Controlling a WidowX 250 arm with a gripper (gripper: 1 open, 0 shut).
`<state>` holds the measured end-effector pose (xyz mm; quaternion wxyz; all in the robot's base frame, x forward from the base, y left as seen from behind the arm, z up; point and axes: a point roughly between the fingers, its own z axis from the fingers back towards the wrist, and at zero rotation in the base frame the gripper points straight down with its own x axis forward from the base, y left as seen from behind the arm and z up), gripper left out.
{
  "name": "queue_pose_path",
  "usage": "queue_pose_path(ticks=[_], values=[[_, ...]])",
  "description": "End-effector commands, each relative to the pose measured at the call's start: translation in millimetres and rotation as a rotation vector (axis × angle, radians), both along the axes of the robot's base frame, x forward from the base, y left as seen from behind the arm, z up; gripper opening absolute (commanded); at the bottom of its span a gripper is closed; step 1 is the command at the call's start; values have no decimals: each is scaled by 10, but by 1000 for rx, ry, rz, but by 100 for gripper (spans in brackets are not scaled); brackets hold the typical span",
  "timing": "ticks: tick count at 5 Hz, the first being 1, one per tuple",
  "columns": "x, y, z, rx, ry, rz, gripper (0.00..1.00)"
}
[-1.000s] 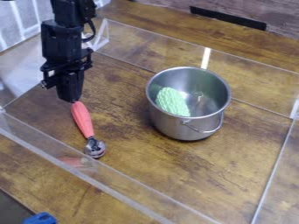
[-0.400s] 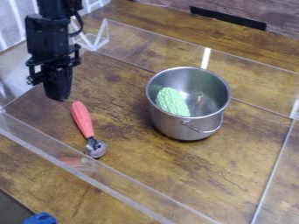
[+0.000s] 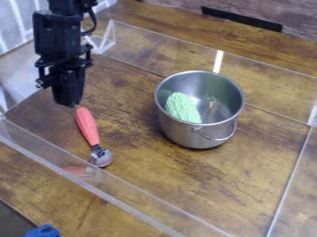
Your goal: Move the pink spoon to the left
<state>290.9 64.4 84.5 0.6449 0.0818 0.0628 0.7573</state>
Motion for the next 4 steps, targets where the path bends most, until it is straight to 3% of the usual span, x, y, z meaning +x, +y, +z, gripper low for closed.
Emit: queue_pose_path(ticks=[1, 4], values=[[-20, -24, 234, 8, -58, 30, 0], [-35, -129, 234, -12, -45, -104, 0]])
